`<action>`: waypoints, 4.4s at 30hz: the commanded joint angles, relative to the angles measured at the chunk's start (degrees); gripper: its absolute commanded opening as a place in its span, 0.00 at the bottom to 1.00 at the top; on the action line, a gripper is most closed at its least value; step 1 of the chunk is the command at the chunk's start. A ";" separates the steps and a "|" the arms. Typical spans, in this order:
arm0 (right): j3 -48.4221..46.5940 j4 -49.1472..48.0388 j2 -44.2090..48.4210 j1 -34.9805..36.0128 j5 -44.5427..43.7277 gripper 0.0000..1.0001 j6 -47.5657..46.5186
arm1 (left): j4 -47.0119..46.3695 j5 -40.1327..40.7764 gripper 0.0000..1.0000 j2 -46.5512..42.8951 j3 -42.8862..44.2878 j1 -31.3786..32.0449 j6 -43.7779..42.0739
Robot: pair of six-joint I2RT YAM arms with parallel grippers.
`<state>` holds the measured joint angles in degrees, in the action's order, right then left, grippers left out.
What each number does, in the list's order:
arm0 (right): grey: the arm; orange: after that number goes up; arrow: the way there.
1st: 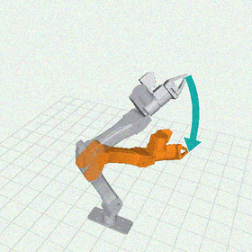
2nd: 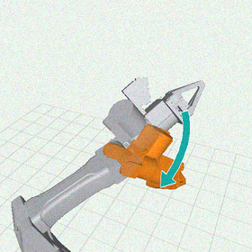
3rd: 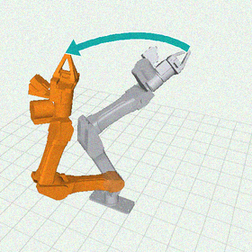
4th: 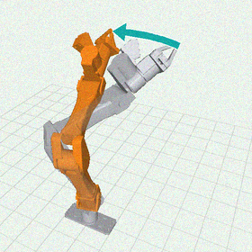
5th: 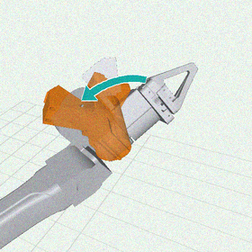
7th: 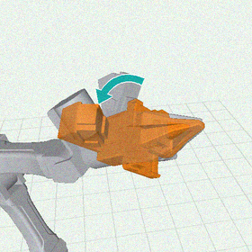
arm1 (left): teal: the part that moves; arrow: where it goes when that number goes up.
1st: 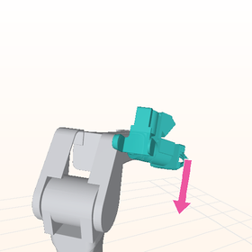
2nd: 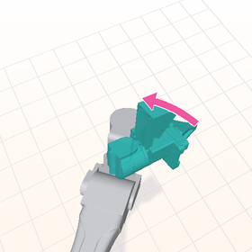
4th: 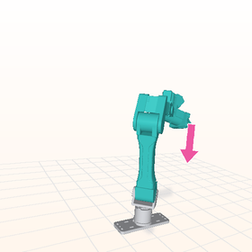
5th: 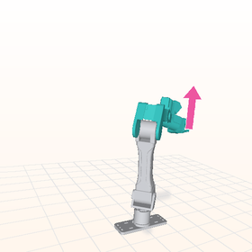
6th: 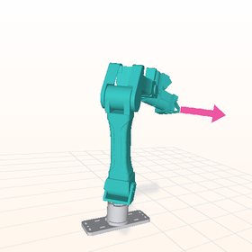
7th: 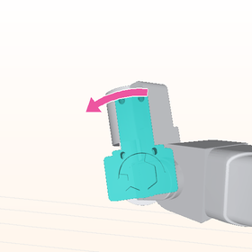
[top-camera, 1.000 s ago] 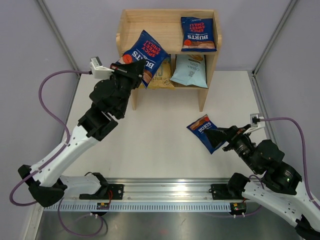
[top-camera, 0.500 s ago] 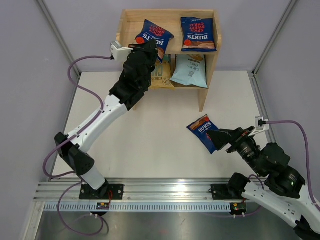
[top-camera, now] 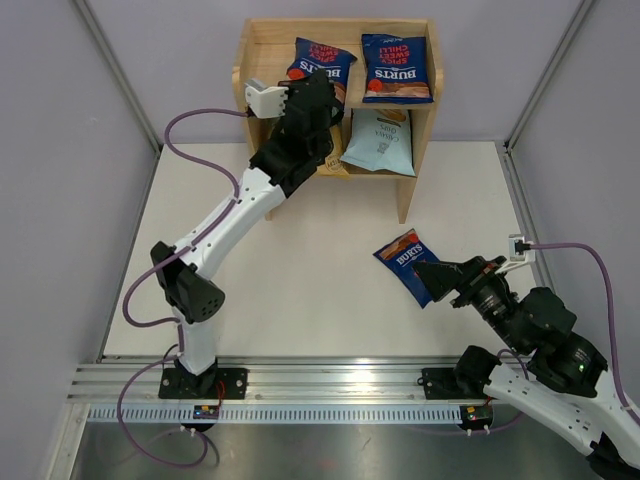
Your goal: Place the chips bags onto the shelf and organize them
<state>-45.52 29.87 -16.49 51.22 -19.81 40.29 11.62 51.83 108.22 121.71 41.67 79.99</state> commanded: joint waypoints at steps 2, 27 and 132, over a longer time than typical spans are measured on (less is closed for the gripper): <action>0.08 -1.66 0.84 -0.07 -0.05 0.99 1.37 | 0.16 6.70 0.09 2.86 6.24 0.95 -1.05; 0.52 0.37 3.04 -0.07 -1.46 0.99 3.04 | -10.30 -4.80 0.12 7.52 9.07 0.96 -11.35; -4.77 -21.51 -69.57 -43.05 32.47 0.00 -14.21 | 30.49 -52.11 0.99 -89.15 -78.72 1.40 -48.27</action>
<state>-51.99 13.39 -93.10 7.46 10.57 19.46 44.07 -6.55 17.61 44.91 42.89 28.62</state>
